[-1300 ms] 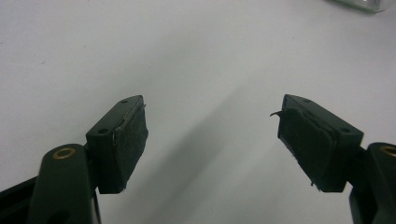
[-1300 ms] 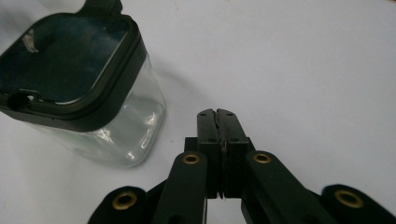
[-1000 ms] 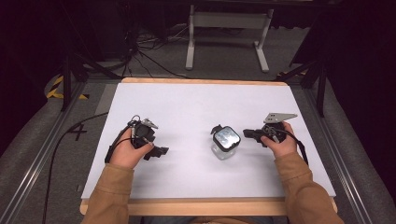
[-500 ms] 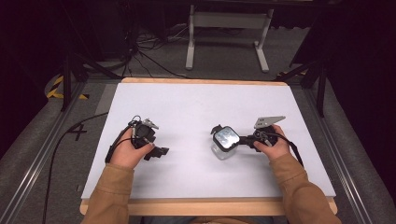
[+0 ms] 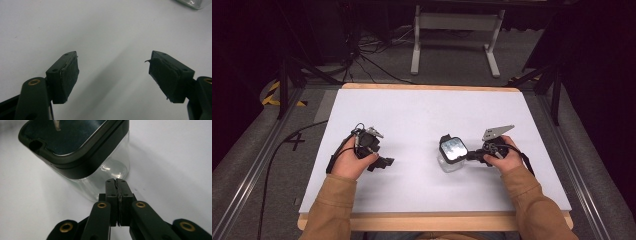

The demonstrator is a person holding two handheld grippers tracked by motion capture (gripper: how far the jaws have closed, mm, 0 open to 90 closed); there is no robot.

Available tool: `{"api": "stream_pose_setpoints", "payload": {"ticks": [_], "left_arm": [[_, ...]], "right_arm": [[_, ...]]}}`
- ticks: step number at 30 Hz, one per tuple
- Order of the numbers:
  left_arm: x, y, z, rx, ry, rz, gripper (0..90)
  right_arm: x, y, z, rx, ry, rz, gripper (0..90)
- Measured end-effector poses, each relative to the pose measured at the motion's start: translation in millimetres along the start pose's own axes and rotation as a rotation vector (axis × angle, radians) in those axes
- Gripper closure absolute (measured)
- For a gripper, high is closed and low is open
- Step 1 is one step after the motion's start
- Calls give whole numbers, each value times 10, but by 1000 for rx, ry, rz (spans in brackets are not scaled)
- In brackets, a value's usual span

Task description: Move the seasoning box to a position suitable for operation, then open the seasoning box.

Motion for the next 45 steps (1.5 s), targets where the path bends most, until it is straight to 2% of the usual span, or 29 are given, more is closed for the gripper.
{"api": "stream_pose_setpoints", "payload": {"ticks": [9,17,21,23,24,27,29,31,33,35,36,39,41,43,45], "left_arm": [[-38,55,39,2,-10,25,241],[-49,93,74,7,-15,28,241],[-85,117,84,10,-23,31,241],[-100,143,81,4,-28,27,241],[-100,143,81,4,-28,27,242],[-140,257,31,-52,-53,46,242],[-143,304,22,-63,-20,55,263],[-142,350,-1,-57,24,95,293],[-179,446,-24,-108,44,87,321],[-210,528,-56,-150,49,87,357],[-210,528,-56,-150,49,87,368],[-294,659,-110,-212,50,91,384],[-346,744,-145,-248,14,91,416],[-400,803,-171,-257,-33,62,466],[-464,880,-185,-272,-73,57,497]], "right_arm": [[97,-47,86,54,-2,-18,892],[157,-96,181,88,15,-27,891],[175,-108,174,77,19,-17,877],[169,-107,130,76,-12,-20,877],[169,-107,130,76,-12,-20,877],[160,-60,-47,31,-62,-21,877],[168,-42,-156,9,-89,-15,877],[175,-28,-249,-13,-115,-15,877],[187,-18,-342,-37,-146,-5,877],[196,-30,-405,-48,-187,22,877],[203,-33,-413,-52,-192,25,876],[218,-57,-439,-54,-199,29,869],[226,-72,-463,-65,-204,37,867],[229,-101,-482,-66,-213,42,864],[237,-132,-496,-67,-216,50,859]]}}
Point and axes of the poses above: each handheld gripper's, and its own axes: z roughly forward along the jaws, y roughly out of its top, x roughly to its left, the point moved 8 cm from there along z, roughly forward along the jaws, and after that the axes turned 12 degrees about y, right-handed, at the moved point
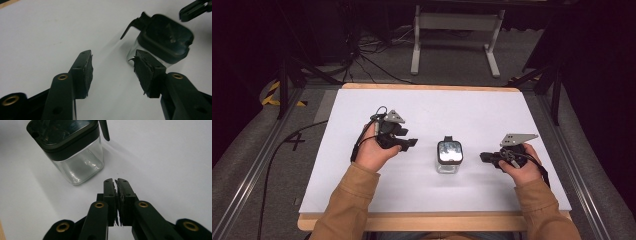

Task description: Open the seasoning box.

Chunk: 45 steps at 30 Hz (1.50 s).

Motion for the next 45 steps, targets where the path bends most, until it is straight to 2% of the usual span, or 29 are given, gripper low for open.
{"api": "stream_pose_setpoints", "payload": {"ticks": [1,3,6,9,10,11,12,13,14,16,18,20,24,28,31,39,42,45], "left_arm": [[-27,36,10,-6,-15,-11,505],[-84,108,47,-17,-32,-3,518],[-162,214,153,-51,-62,37,540],[-215,307,241,-68,-103,25,594],[-215,307,241,-68,-103,25,619],[-247,379,290,-84,-137,12,644],[-247,379,290,-84,-137,12,673],[-282,435,347,-88,-183,-3,696],[-295,450,377,-86,-191,-4,699],[-330,475,470,-69,-208,36,695],[-348,487,505,-61,-221,41,703],[-397,521,573,-57,-261,34,720],[-455,554,691,-35,-266,11,796],[-498,533,760,1,-290,19,867],[-493,521,785,10,-281,18,893],[-520,513,810,19,-293,23,900],[-511,523,809,7,-271,35,900],[-494,528,809,6,-260,28,900]], "right_arm": [[2,-16,-7,0,-2,5,856],[1,-49,-18,-2,-7,10,855],[-1,-93,-37,-1,-11,19,853],[10,-137,-55,-3,-14,27,848],[14,-161,-64,-1,-16,30,848],[16,-179,-72,-1,-17,33,848],[16,-179,-72,-1,-17,33,848],[16,-215,-86,-3,-22,41,847],[21,-225,-90,-3,-21,48,845],[26,-246,-102,-5,-20,55,841],[26,-253,-109,-7,-21,55,839],[26,-262,-122,-12,-22,58,833],[22,-273,-138,-15,-25,62,832],[26,-266,-139,-17,-21,57,817],[37,-257,-142,-26,-14,62,817],[51,-248,-128,-24,-8,54,814],[53,-244,-125,-26,-8,49,814],[58,-239,-124,-29,-6,49,814]]}}
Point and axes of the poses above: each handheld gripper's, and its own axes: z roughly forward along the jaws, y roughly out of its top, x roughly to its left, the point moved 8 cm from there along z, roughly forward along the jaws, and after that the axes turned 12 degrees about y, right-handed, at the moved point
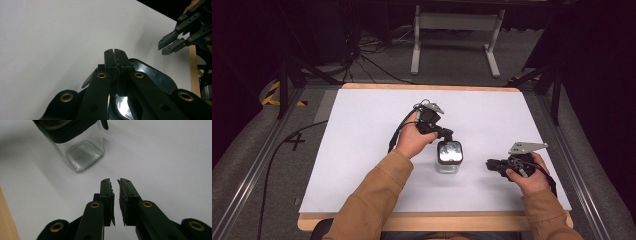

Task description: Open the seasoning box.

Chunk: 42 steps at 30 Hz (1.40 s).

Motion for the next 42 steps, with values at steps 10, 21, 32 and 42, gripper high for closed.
{"api": "stream_pose_setpoints", "payload": {"ticks": [10,21,32,42], "left_arm": [[22,3,16,4,12,-3,900],[27,9,21,13,9,-14,900],[42,4,25,16,-11,-34,900],[44,6,36,18,-7,-40,900]], "right_arm": [[11,2,7,0,7,-3,811],[163,110,51,-16,32,-42,813],[364,245,153,-28,63,-100,880],[525,360,288,-36,113,-139,886]]}}
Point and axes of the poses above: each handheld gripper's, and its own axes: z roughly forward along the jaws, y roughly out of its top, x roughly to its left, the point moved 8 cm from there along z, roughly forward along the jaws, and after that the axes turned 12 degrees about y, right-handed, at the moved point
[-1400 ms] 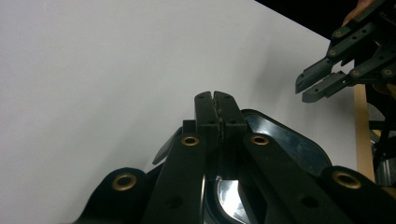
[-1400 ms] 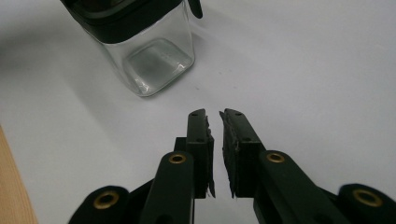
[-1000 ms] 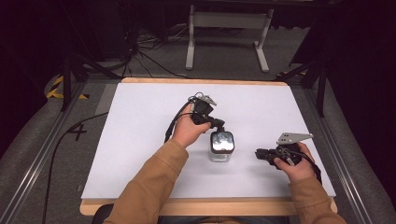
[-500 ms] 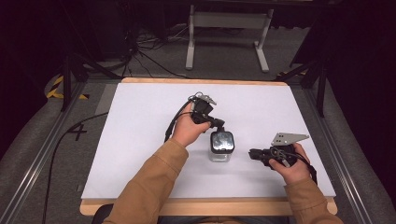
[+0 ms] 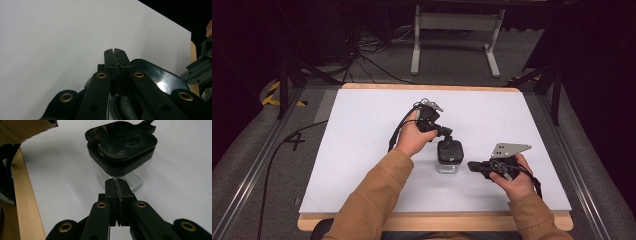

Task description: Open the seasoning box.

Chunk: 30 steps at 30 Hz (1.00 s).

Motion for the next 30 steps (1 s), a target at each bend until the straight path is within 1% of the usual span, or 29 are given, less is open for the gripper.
{"api": "stream_pose_setpoints", "payload": {"ticks": [6,9,12,15,17,19,22,24,25,26,27,28,29,30], "left_arm": [[-1,2,10,2,0,4,900],[-1,1,9,2,1,5,900],[2,4,12,-3,4,9,900],[1,2,15,-3,4,-1,900],[-2,1,13,0,12,2,898],[-3,5,-4,-4,27,5,872],[-21,24,-80,-30,23,2,862],[-34,37,-173,-50,29,3,859],[-39,35,-210,-52,30,6,862],[-39,35,-210,-52,30,6,861],[-53,24,-291,-58,34,12,861],[-62,9,-339,-57,39,11,861],[-65,-5,-384,-65,43,17,860],[-70,-31,-442,-56,47,17,859]], "right_arm": [[42,84,112,-17,12,-16,885],[41,119,149,-30,5,-22,886],[30,162,153,-55,-10,-22,890],[16,190,136,-77,-21,-23,890],[13,192,129,-77,-22,-22,890],[11,191,129,-76,-22,-21,890],[10,198,140,-75,-19,-25,890],[14,207,148,-72,-13,-26,890],[12,216,152,-72,-12,-32,890],[12,216,152,-72,-12,-32,890],[12,222,152,-71,-11,-34,890],[11,243,155,-74,-9,-38,890],[8,256,153,-74,-8,-44,890],[8,272,152,-76,-6,-46,890]]}}
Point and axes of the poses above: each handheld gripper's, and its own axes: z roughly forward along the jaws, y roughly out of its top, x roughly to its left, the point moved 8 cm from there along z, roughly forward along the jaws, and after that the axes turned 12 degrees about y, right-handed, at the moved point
